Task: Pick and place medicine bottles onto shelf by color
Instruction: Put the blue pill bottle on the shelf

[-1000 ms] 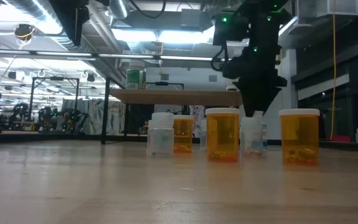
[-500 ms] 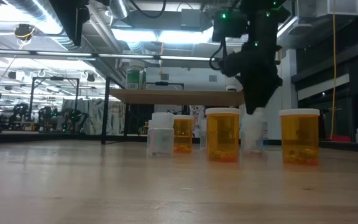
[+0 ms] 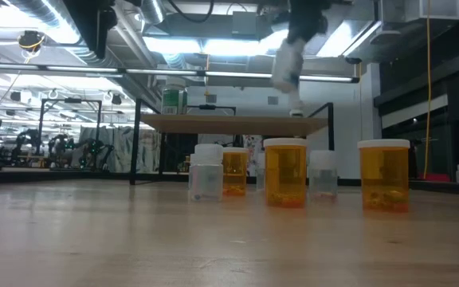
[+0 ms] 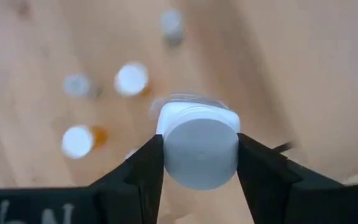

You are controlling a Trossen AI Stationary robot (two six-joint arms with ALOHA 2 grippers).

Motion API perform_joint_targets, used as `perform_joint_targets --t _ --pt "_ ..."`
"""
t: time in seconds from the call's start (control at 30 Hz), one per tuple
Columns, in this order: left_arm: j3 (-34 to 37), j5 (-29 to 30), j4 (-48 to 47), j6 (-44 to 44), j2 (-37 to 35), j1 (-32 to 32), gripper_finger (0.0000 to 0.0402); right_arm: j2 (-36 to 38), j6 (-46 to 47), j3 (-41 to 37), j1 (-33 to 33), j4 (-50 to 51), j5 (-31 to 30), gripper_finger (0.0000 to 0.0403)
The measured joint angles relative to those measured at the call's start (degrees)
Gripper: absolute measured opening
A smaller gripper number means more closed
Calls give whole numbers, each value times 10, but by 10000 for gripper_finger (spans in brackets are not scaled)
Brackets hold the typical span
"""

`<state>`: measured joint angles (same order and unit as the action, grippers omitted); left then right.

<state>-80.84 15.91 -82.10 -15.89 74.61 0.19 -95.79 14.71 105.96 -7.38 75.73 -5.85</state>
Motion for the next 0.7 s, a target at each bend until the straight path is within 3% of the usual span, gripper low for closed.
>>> perform_joint_targets --t 0.1,0.37,0.57,0.7 --pt "0 0 10 8 0 0 289 0 -4 44 -28 23 -38 173" --pt "0 0 27 14 0 0 289 -6 -44 41 -135 45 -8 173" --pt "0 0 27 14 0 0 289 -25 -93 40 -199 -52 72 173" --pt "0 0 30 14 0 0 289 -44 -118 40 -229 -109 75 173"
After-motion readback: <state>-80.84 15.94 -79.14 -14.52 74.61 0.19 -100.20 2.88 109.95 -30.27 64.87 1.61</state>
